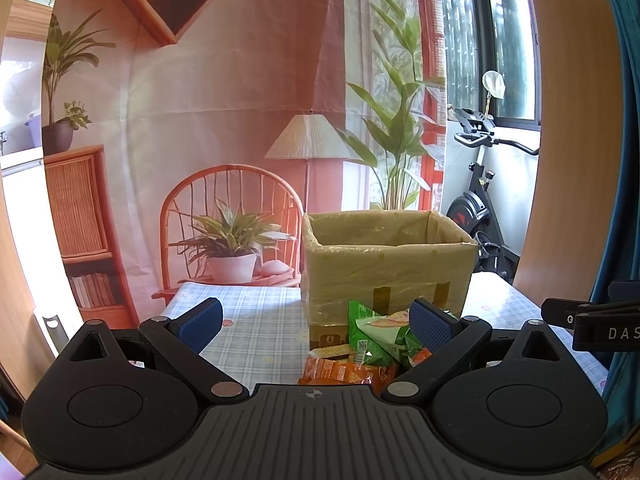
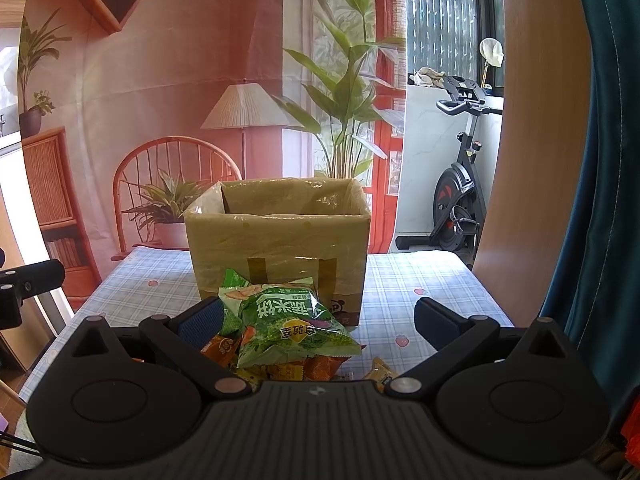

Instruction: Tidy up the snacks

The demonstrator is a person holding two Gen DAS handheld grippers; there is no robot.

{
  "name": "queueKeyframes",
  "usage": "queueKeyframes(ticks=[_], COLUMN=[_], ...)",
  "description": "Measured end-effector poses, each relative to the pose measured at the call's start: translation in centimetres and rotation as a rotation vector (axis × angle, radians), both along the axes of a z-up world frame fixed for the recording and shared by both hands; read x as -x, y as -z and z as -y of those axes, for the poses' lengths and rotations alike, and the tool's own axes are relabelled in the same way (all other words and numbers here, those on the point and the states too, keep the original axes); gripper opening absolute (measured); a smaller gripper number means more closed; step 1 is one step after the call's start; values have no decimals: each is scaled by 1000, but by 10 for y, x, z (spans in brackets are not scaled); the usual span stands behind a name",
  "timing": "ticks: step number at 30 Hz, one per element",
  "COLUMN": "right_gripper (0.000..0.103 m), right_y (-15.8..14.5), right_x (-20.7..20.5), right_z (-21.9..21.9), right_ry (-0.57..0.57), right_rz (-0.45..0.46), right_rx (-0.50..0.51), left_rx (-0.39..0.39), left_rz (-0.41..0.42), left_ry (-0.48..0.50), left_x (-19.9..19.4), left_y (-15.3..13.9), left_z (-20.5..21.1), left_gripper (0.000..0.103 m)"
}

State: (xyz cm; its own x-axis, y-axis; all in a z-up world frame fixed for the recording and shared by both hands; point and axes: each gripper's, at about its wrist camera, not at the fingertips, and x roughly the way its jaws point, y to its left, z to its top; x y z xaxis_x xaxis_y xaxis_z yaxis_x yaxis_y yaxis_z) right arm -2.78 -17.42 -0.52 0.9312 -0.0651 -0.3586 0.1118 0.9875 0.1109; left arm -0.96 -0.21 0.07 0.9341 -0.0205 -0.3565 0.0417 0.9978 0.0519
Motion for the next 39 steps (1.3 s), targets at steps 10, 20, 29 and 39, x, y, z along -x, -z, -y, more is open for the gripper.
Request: queueKeyframes(ticks=[10,20,29,39], right_gripper=[103,103,103,103], right_y=[-1,-2,6,47], right_x=[0,-7,-41,-91], right_z=[1,4,23,25], right_ry=[0,-8,-63,-109], right_rz=[-1,12,122,94], right_rx=[0,8,-38,5], left_rx=[4,26,-37,18], left_rz=[-4,-23,-68,-161], left_ry=[2,16,-29,-45], left_x=[-1,-9,-55,-101], left_y=[0,1,24,59], left_z=[-1,-6,-18,-42], left_gripper=[101,103,103,102])
